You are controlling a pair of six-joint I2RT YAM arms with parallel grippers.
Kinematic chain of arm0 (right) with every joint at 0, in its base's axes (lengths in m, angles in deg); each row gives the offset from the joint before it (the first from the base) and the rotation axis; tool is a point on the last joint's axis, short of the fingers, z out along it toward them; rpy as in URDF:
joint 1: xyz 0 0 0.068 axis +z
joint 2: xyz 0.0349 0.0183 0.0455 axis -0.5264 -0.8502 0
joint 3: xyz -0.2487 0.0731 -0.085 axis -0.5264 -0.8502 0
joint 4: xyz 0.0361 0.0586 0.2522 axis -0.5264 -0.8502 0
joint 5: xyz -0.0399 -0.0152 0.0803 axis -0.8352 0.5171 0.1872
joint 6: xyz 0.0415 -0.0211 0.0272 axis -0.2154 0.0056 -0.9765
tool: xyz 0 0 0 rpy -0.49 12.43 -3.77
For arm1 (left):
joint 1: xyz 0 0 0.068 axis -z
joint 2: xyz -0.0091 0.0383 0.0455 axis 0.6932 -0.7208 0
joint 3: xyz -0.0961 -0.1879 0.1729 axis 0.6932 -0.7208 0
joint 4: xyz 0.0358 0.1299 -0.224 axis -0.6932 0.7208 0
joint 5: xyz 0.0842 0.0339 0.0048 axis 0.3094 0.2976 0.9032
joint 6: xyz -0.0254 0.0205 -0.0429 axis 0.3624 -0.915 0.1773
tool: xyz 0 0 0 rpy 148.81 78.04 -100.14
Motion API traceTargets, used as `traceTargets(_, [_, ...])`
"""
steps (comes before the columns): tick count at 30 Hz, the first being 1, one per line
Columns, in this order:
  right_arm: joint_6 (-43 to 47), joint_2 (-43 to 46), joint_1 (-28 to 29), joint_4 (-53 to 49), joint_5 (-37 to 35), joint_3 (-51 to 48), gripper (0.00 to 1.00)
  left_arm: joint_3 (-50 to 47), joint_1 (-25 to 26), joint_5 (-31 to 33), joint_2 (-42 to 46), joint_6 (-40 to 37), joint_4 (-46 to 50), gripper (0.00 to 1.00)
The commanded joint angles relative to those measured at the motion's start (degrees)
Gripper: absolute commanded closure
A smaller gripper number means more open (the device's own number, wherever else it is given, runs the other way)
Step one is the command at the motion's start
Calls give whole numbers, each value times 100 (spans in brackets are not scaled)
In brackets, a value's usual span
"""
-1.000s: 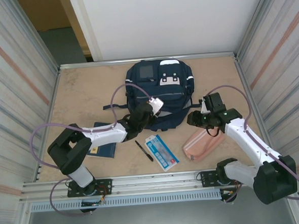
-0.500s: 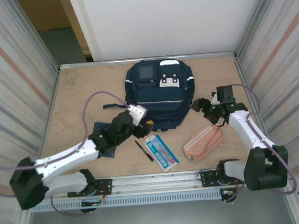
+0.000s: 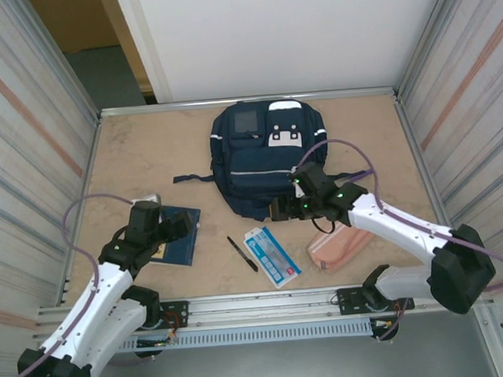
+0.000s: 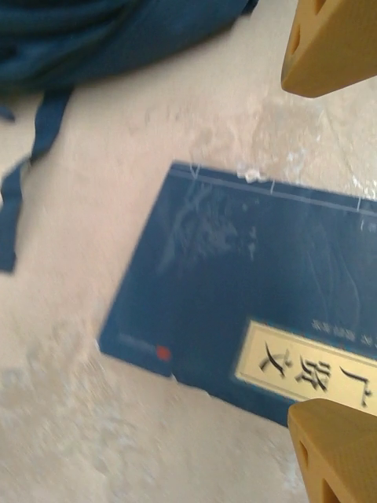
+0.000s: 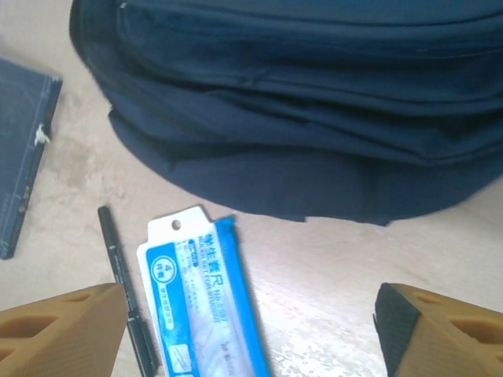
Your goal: Pack the student bag
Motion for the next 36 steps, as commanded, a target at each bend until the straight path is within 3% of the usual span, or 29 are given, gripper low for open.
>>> traceTargets(1, [120, -299, 287, 154, -291, 235, 18, -198, -88, 13, -145, 430, -19, 1])
traceTargets(4, [83, -556, 395, 140, -183, 408, 18, -79, -100, 93, -634, 777, 281, 1])
traceTargets(11, [-4, -1013, 564, 228, 74, 664, 17, -4, -103, -576, -1424, 891, 111, 1])
traceTargets(18, [53, -1277, 655, 372, 209, 692, 17, -246, -105, -1101, -1754, 1084, -321, 1])
traceTargets(24, [-38, -1618, 650, 479, 637, 935, 17, -464, -58, -1628, -1706, 1600, -73, 1])
traceTargets(27, [-155, -1803, 652, 325, 1036, 1212, 17, -555, 342, -1716, -1423, 2042, 125, 1])
traceTargets(32, [-959, -2113, 689, 897, 1949, 1360, 20, -674, 1696, -1064, -1038, 3128, 74, 1])
traceTargets(36, [-1417, -2557, 798, 1519, 2390, 1418, 30, -527, 1959, -1013, -986, 3450, 209, 1])
